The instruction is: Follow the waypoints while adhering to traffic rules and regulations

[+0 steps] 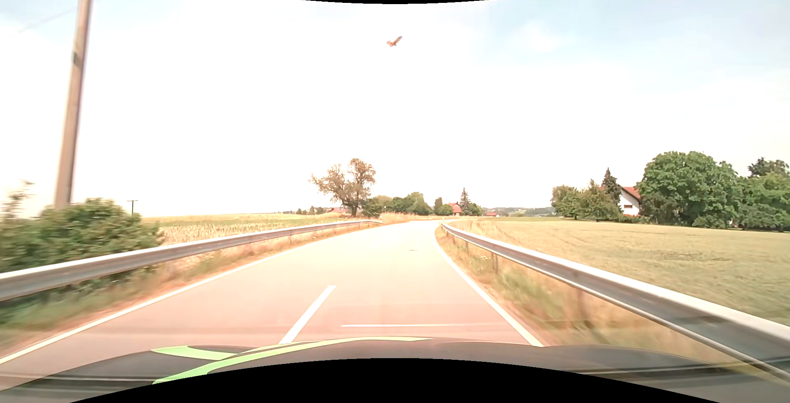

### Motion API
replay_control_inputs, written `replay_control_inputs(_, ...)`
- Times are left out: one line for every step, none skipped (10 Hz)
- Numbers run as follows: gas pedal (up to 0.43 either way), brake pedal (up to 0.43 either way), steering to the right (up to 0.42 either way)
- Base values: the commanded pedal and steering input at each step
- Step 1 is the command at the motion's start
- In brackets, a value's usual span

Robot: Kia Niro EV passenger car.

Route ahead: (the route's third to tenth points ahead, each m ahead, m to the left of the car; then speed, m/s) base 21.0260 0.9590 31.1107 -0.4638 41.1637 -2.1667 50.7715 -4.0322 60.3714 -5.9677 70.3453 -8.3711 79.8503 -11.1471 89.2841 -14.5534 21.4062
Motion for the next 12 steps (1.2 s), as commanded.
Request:
replay_control_inputs(0.268, 0.0, 0.02)
replay_control_inputs(0.268, 0.0, 0.02)
replay_control_inputs(0.268, 0.0, 0.021)
replay_control_inputs(0.268, 0.0, 0.023)
replay_control_inputs(0.268, 0.0, 0.025)
replay_control_inputs(0.268, 0.0, 0.027)
replay_control_inputs(0.268, 0.0, 0.028)
replay_control_inputs(0.268, 0.0, 0.028)
replay_control_inputs(0.268, 0.0, 0.028)
replay_control_inputs(0.268, 0.0, 0.028)
replay_control_inputs(0.268, 0.0, 0.027)
replay_control_inputs(0.268, 0.0, 0.027)
